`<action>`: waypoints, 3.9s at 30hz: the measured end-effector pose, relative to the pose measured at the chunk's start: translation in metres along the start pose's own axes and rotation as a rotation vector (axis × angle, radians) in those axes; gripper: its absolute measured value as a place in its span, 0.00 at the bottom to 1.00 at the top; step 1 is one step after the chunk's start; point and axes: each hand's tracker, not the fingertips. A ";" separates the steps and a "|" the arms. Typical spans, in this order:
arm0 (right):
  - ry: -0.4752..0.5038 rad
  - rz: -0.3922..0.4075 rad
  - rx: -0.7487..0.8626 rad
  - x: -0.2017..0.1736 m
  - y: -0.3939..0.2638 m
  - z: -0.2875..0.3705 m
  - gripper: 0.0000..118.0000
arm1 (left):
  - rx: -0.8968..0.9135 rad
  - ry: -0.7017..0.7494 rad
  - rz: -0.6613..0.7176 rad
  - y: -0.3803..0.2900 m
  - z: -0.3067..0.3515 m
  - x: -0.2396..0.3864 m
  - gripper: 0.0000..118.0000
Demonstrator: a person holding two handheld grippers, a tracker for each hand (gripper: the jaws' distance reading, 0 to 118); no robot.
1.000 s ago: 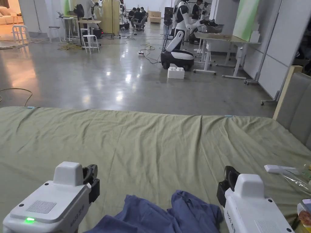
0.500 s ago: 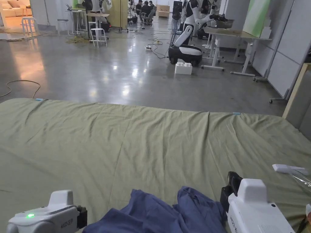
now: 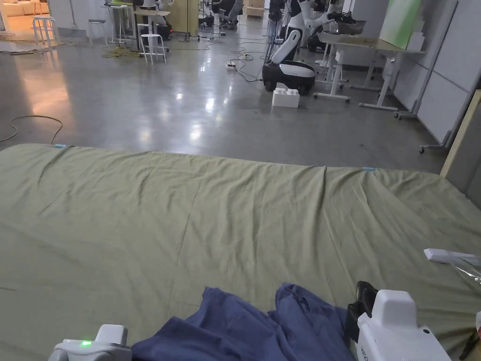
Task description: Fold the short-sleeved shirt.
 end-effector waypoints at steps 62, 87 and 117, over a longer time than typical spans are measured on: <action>0.028 0.057 -0.155 0.122 0.132 -0.065 0.05 | 0.646 -0.121 0.095 0.138 0.214 -0.067 0.03; 0.030 0.050 0.009 0.074 0.187 -0.109 0.05 | 0.700 0.020 0.104 0.205 0.226 -0.093 0.03; -0.030 0.019 -0.312 0.052 -0.061 -0.027 0.67 | 0.301 0.038 0.107 -0.057 0.077 -0.070 0.58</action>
